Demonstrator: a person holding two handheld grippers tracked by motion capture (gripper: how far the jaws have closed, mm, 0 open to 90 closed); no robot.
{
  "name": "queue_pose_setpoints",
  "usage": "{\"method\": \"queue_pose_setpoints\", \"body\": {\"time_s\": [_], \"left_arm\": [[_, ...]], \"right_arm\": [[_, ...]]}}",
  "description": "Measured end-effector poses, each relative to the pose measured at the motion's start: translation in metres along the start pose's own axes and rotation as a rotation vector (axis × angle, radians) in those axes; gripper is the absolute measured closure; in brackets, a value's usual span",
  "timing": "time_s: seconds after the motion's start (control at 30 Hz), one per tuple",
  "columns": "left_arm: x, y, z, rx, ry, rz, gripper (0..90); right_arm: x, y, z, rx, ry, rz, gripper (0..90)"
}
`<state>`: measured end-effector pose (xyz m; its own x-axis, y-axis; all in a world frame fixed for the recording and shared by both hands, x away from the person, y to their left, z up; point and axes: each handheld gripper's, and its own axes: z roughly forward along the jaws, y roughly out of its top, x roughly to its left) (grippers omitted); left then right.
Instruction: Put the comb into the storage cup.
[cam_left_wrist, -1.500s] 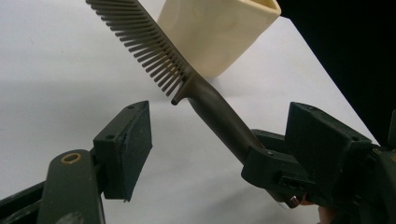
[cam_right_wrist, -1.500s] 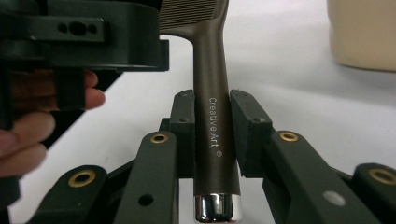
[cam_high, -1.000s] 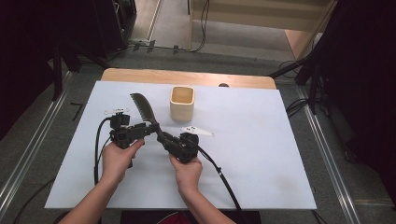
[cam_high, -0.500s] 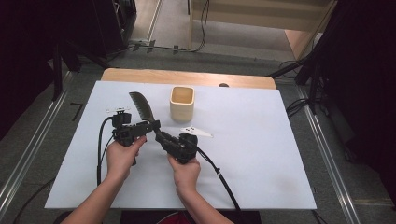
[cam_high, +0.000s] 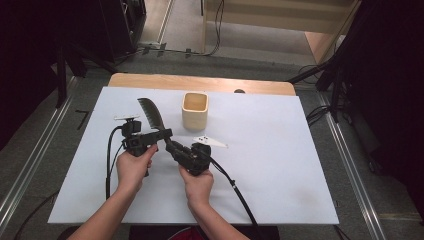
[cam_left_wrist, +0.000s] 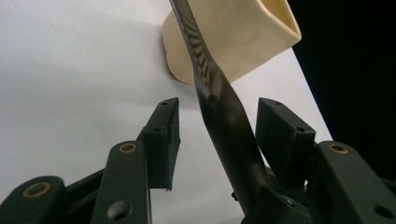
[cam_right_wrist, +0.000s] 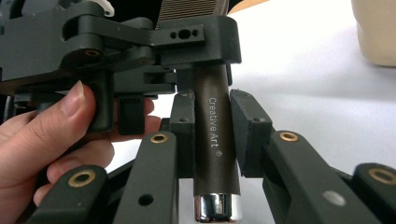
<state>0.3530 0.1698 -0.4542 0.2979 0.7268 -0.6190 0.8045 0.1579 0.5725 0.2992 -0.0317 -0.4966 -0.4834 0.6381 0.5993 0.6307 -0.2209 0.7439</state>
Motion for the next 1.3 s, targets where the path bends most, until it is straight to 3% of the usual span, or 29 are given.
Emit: {"method": "queue_pose_setpoints", "body": {"time_s": [0.4,0.8,1.03,1.3], "left_arm": [[0.0035,-0.0001,0.0008,-0.001,-0.042,-0.047,64.4],[0.0049,-0.0001,-0.0006,-0.016,-0.081,-0.088,69.3],[0.0067,0.0003,-0.0025,-0.023,-0.119,-0.133,72.0],[0.005,0.0,-0.0045,-0.039,-0.124,-0.138,73.9]], "right_arm": [[-0.0027,-0.0028,0.0017,-0.003,0.017,0.033,70.2],[-0.0035,-0.0037,0.0031,-0.01,0.034,0.042,70.1],[-0.003,-0.0042,0.0036,-0.017,0.039,0.026,69.9],[-0.0011,-0.0031,0.0043,-0.012,0.028,-0.01,68.7]]}}
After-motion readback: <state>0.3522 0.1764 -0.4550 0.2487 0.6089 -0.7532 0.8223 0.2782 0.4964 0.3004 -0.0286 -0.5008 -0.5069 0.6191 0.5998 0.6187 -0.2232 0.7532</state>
